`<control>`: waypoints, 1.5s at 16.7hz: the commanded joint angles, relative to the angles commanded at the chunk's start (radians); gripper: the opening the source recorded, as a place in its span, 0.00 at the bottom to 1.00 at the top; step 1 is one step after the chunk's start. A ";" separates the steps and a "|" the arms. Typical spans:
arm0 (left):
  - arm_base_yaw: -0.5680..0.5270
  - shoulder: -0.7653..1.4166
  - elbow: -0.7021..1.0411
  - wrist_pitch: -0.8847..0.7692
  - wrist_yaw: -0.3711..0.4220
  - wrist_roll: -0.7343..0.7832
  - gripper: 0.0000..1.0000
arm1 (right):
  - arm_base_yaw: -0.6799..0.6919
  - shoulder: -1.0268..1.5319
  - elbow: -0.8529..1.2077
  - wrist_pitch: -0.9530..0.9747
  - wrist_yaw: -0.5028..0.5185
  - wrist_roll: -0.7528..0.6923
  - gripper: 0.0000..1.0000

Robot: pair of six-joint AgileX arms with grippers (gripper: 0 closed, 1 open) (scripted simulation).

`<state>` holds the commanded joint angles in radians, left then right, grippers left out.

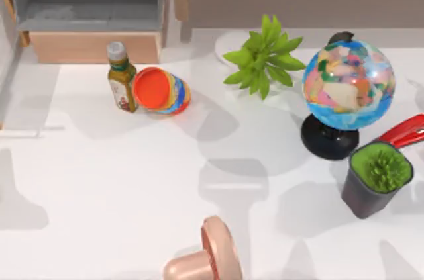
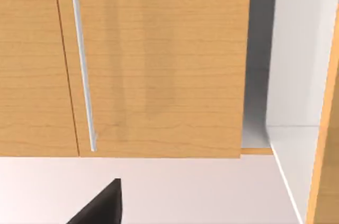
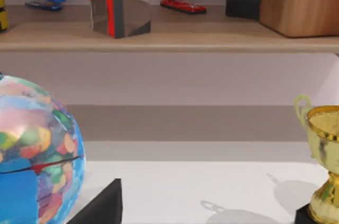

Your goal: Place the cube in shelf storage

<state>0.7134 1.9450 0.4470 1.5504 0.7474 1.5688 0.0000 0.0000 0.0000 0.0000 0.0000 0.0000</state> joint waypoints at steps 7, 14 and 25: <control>0.006 0.047 -0.009 -0.010 0.014 0.022 1.00 | 0.000 0.000 0.000 0.000 0.000 0.000 1.00; -0.053 0.076 0.066 -0.054 -0.044 0.021 1.00 | 0.000 0.000 0.000 0.000 0.000 0.000 1.00; -0.055 0.077 0.069 -0.056 -0.046 0.021 0.47 | 0.000 0.000 0.000 0.000 0.000 0.000 1.00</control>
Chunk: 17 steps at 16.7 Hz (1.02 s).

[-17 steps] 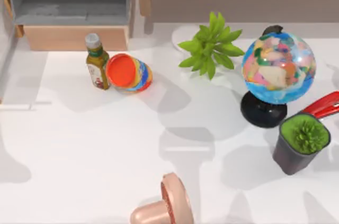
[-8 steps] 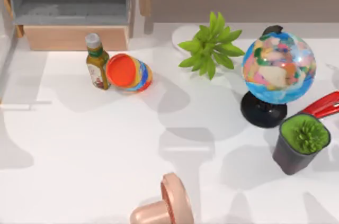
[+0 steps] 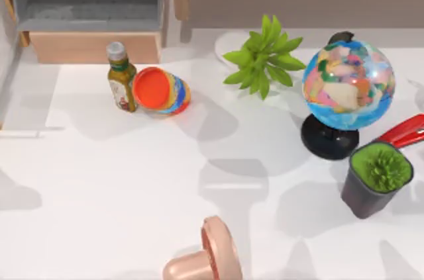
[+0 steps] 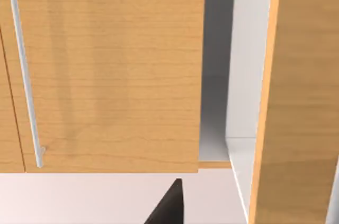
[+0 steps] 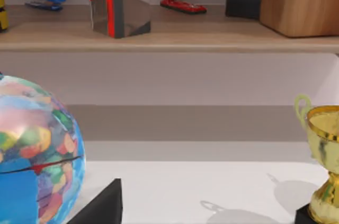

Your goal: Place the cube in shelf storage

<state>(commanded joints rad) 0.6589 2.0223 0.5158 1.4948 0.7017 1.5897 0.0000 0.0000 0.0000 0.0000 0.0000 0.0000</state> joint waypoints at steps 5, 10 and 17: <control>0.000 0.000 0.000 0.000 0.000 0.000 0.10 | 0.000 0.000 0.000 0.000 0.000 0.000 1.00; 0.000 0.000 0.000 0.000 0.000 0.000 0.00 | 0.000 0.000 0.000 0.000 0.000 0.000 1.00; -0.005 0.018 0.015 -0.019 -0.010 -0.003 0.00 | 0.000 0.000 0.000 0.000 0.000 0.000 1.00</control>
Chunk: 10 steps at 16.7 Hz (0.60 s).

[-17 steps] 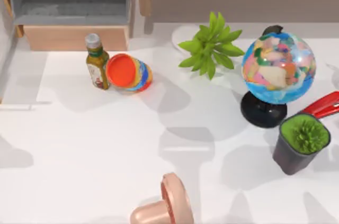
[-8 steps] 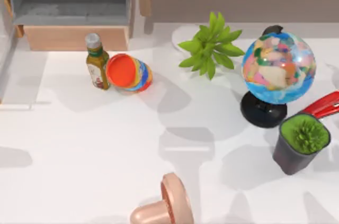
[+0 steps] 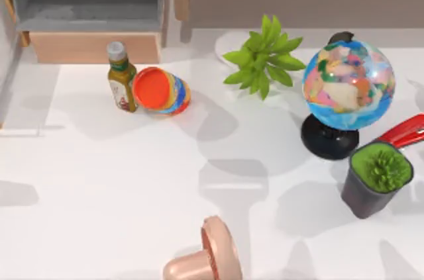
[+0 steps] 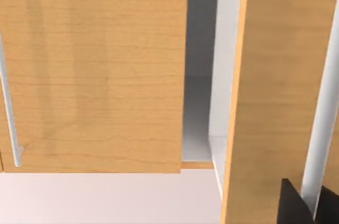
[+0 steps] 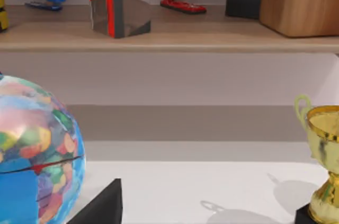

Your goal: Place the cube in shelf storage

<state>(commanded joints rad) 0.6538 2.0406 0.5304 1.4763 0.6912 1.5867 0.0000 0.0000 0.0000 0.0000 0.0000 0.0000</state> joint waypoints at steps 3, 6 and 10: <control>-0.044 0.031 0.080 -0.042 -0.042 -0.003 0.00 | 0.000 0.000 0.000 0.000 0.000 0.000 1.00; -0.096 0.070 0.172 -0.095 -0.092 -0.005 0.00 | 0.000 0.000 0.000 0.000 0.000 0.000 1.00; -0.114 0.083 0.203 -0.114 -0.110 -0.006 0.00 | 0.000 0.000 0.000 0.000 0.000 0.000 1.00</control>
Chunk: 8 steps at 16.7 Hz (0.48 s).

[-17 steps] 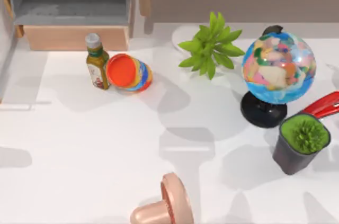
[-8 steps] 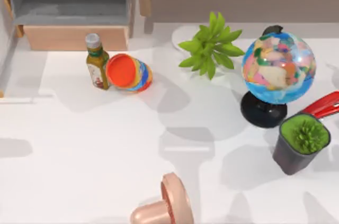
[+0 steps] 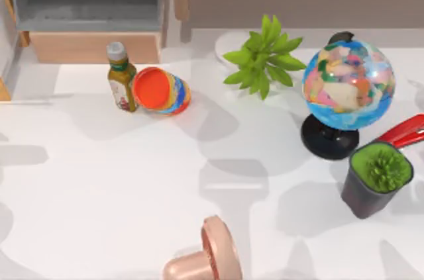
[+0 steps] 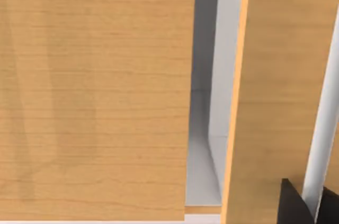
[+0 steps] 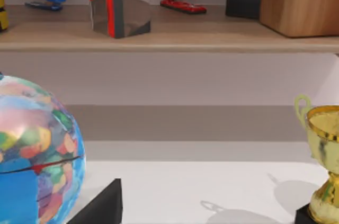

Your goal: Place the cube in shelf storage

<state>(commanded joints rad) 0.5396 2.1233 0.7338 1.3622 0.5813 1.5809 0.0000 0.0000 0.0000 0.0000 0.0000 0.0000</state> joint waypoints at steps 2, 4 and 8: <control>0.006 0.003 -0.002 -0.004 0.000 0.000 0.00 | 0.000 0.000 0.000 0.000 0.000 0.000 1.00; -0.007 0.023 0.037 -0.024 -0.015 0.001 0.00 | 0.000 0.000 0.000 0.000 0.000 0.000 1.00; -0.060 0.086 0.190 -0.101 -0.064 -0.002 0.00 | 0.000 0.000 0.000 0.000 0.000 0.000 1.00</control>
<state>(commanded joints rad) 0.4793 2.2093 0.9241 1.2615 0.5172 1.5787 0.0000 0.0000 0.0000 0.0000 0.0000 0.0000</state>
